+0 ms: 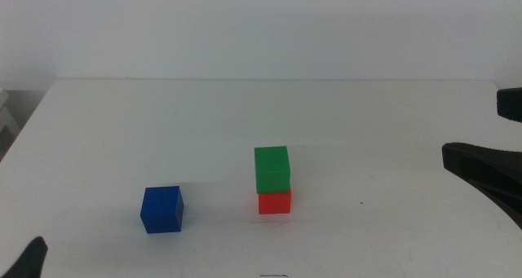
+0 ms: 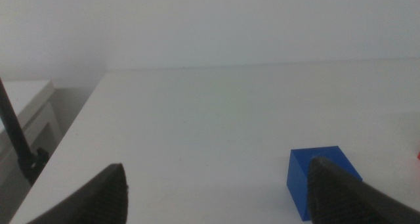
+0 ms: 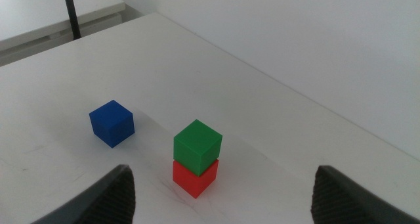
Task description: Stack red cubes first, then green, then blue cubes in a specific spot.
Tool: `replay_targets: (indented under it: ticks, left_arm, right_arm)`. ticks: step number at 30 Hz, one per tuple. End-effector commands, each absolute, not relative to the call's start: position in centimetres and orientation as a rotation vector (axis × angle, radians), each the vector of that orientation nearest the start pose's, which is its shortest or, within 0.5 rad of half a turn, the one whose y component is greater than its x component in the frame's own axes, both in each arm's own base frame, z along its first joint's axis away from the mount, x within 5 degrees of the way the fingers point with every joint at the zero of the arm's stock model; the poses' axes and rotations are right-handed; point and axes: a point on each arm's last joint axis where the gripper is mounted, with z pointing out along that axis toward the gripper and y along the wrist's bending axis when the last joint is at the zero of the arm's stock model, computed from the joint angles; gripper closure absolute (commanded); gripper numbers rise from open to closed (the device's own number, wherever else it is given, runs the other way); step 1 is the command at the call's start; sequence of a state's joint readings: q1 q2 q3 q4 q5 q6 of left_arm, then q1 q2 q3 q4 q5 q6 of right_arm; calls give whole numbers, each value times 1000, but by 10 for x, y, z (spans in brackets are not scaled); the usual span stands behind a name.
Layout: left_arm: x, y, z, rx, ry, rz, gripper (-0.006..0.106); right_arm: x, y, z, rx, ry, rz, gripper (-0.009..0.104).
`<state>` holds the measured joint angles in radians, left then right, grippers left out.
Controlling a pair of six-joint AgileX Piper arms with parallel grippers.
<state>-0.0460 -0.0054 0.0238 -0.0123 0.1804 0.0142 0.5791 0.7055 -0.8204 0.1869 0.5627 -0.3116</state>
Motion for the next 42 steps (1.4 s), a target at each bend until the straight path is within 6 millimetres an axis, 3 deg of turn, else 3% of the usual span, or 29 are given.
replay_targets:
  ticks: [1,8,10,14,18,22,29,35,42]
  left_arm:
    - [60,-3,225,21,1589,-59,7]
    - [99,-8,314,64,2025,-67,7]
    - [116,-10,327,76,2256,-63,7]
    - [142,-12,335,85,2476,-66,7]
    - [171,-18,342,91,2577,-96,7]
    - [200,-39,344,70,2631,-129,7]
    - [240,-87,332,-17,2692,-32,7]
    - [271,-108,301,-12,2824,-72,7]
    - [293,-118,279,58,2878,-40,7]
  right_arm:
    - [111,81,392,-708,1691,375,13]
    - [111,81,392,-705,1692,378,13]
    - [111,81,392,-706,1693,378,13]
    - [111,81,392,-706,1693,378,13]
    - [111,81,392,-706,1693,378,13]
    - [111,81,392,-706,1693,378,13]
    - [111,81,391,-706,1694,378,13]
    - [111,81,391,-706,1694,378,13]
    - [111,81,391,-706,1694,378,13]
